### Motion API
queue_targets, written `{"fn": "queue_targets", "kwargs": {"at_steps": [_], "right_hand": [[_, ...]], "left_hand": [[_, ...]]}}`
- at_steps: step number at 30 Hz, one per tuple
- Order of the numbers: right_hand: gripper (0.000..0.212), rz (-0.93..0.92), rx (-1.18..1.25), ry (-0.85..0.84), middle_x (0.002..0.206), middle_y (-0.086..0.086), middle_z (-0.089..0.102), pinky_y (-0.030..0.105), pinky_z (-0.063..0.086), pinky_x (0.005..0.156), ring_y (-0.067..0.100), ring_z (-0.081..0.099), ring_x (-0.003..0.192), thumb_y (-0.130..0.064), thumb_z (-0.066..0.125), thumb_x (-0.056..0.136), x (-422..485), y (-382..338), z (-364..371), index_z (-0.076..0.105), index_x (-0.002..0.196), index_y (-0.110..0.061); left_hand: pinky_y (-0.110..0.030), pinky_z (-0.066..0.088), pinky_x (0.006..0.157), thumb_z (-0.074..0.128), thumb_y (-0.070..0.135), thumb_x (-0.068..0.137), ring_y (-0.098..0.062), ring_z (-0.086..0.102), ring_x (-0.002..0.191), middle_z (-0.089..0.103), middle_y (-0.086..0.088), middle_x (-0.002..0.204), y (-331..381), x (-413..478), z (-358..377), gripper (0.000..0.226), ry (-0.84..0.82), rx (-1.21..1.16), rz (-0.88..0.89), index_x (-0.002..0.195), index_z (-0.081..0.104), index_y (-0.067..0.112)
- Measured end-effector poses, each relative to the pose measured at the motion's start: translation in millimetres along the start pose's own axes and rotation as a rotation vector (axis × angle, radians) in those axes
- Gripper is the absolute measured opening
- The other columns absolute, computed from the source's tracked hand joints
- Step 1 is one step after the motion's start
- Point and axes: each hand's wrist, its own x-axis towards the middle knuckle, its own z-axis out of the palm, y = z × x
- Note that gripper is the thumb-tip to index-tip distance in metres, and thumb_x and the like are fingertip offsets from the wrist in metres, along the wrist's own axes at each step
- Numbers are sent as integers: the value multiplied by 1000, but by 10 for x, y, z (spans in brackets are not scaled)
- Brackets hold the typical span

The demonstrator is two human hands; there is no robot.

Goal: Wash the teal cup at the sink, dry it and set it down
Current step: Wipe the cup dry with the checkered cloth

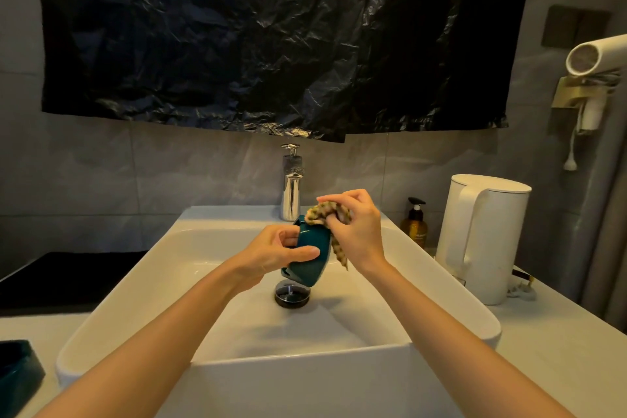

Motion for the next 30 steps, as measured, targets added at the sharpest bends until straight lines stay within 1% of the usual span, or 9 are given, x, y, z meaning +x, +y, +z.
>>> {"fn": "queue_targets", "kwargs": {"at_steps": [4, 7, 10, 14, 16, 18, 20, 25, 30], "right_hand": [[28, -165, -23, -172, 107, -3, 44, 7, 43, 80, 4, 48, 99, -6, 67, 81, -119, -14, -21, 70, 102, -24], [26, -206, -49, -240, 112, -3, 42, 12, 45, 85, 11, 46, 103, -17, 69, 83, -138, -8, -3, 69, 108, -25], [25, -96, -37, -253, 112, -1, 42, 13, 40, 89, 12, 42, 107, -21, 63, 90, -77, 16, 45, 66, 115, -23], [21, 194, -19, -303, 111, 0, 40, 28, 37, 98, 14, 36, 113, -26, 50, 97, 10, -7, 83, 60, 115, -23], [19, 136, -25, -306, 112, -2, 40, 25, 37, 98, 12, 34, 111, -24, 52, 96, -31, -17, 73, 61, 113, -24], [19, -10, -48, -325, 114, -3, 41, 14, 35, 92, 10, 34, 110, -23, 58, 93, -97, -37, 50, 63, 111, -24], [18, -33, -37, -327, 114, -3, 42, 12, 34, 89, 9, 34, 109, -23, 59, 92, -104, -30, 49, 65, 110, -24], [10, 317, 82, -249, 111, 1, 44, 39, 42, 102, 19, 44, 112, -28, 52, 95, 68, 45, 91, 58, 92, -36], [18, 27, 95, -207, 101, -5, 49, 17, 40, 88, 12, 41, 104, -14, 61, 87, -62, -77, -7, 61, 83, -32]], "left_hand": [[-25, 56, 73, 68, 15, 83, -19, 66, 94, 71, -6, 100, 8, 12, -58, 25, 53, -62, -2, 107, 63, 13], [-24, 55, 73, 69, 15, 82, -17, 67, 94, 71, -4, 99, 15, -1, -96, 26, 62, -58, 14, 107, 63, 13], [-19, 54, 67, 69, 18, 82, -15, 67, 90, 70, -2, 98, 24, -38, -54, 27, 18, 30, 32, 108, 62, 14], [-13, 51, 61, 68, 18, 83, -9, 66, 86, 68, 5, 94, 42, -61, 43, 18, -53, 76, 31, 98, 60, 24], [-14, 52, 63, 69, 19, 83, -9, 65, 87, 68, 6, 95, 52, -63, 41, 19, -40, 79, 33, 98, 59, 25], [-16, 53, 68, 70, 18, 82, -11, 65, 89, 68, 3, 96, 52, -64, 15, 21, -19, 64, 42, 100, 60, 22], [-15, 52, 67, 69, 17, 82, -11, 66, 88, 68, 3, 95, 55, -79, 8, 20, -17, 51, 54, 100, 60, 22], [-14, 53, 68, 68, 14, 83, -10, 64, 93, 67, 7, 99, 64, -102, 65, 27, -83, 98, 64, 107, 59, 21], [-11, 51, 63, 68, 13, 83, -2, 66, 85, 67, 14, 93, 108, -125, 77, 25, -74, 83, 101, 101, 59, 27]]}}
